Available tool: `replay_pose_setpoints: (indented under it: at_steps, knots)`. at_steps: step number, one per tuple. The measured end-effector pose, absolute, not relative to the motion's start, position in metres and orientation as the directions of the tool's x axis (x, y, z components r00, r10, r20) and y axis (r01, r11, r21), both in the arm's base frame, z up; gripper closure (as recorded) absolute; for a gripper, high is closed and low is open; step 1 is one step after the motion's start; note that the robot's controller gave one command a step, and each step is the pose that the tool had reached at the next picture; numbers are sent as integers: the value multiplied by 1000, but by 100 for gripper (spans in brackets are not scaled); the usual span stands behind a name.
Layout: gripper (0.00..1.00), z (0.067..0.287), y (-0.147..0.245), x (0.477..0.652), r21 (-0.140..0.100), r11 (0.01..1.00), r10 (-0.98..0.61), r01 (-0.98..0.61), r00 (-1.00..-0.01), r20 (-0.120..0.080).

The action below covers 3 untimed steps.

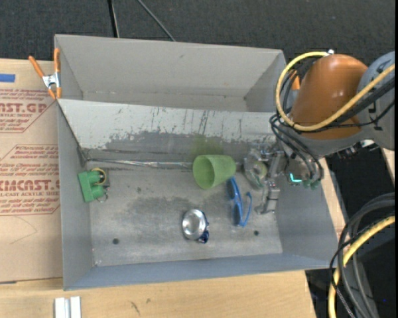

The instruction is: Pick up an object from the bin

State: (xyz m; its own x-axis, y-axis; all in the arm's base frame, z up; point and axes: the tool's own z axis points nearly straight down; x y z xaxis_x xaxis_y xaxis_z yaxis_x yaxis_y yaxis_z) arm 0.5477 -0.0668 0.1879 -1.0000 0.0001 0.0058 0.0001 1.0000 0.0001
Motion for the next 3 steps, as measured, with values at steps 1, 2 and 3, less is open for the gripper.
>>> replay_pose_setpoints:
  at_steps: [1, 2, 3]
  knots:
    - [0, 68, -44, 504, 3, 976, -219, -219, -976, 7]
    - [0, 70, -124, 532, -1, 989, -147, -147, -989, 1]
    - [0, 90, -152, 486, -1, 958, -286, -286, -958, 1]
